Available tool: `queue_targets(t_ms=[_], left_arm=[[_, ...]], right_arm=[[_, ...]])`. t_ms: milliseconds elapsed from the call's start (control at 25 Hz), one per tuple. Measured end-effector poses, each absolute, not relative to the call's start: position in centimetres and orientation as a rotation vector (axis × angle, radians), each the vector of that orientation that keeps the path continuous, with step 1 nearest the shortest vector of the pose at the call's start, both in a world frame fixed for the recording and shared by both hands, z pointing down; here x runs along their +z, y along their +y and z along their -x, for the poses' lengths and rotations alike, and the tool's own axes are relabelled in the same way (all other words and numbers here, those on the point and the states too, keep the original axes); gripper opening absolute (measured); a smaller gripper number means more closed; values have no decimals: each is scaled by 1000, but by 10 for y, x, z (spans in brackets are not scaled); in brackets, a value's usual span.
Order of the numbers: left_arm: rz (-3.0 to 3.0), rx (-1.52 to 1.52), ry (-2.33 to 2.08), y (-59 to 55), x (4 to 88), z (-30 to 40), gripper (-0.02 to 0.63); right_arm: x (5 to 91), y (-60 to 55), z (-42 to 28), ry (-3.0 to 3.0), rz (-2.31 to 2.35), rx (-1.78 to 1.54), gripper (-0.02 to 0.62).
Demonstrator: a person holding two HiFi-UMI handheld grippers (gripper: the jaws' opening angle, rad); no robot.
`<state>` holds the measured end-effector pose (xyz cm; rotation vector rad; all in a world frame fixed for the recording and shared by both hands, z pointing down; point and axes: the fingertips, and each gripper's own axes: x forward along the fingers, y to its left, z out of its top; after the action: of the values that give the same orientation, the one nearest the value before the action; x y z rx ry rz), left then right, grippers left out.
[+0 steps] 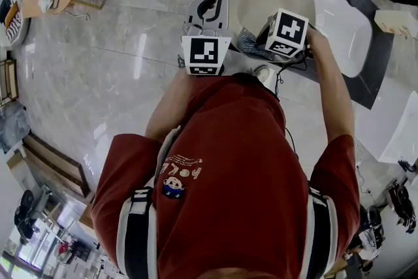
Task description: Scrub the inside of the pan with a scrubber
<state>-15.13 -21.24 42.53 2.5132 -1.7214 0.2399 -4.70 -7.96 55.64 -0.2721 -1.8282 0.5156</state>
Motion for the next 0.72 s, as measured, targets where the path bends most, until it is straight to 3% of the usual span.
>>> queue_targets(t_ms=[720], left_arm=[[-2588,204,-1593,-235,430,117,5]], right_arm=[[579,-99,-30,-1463,77,180,52]])
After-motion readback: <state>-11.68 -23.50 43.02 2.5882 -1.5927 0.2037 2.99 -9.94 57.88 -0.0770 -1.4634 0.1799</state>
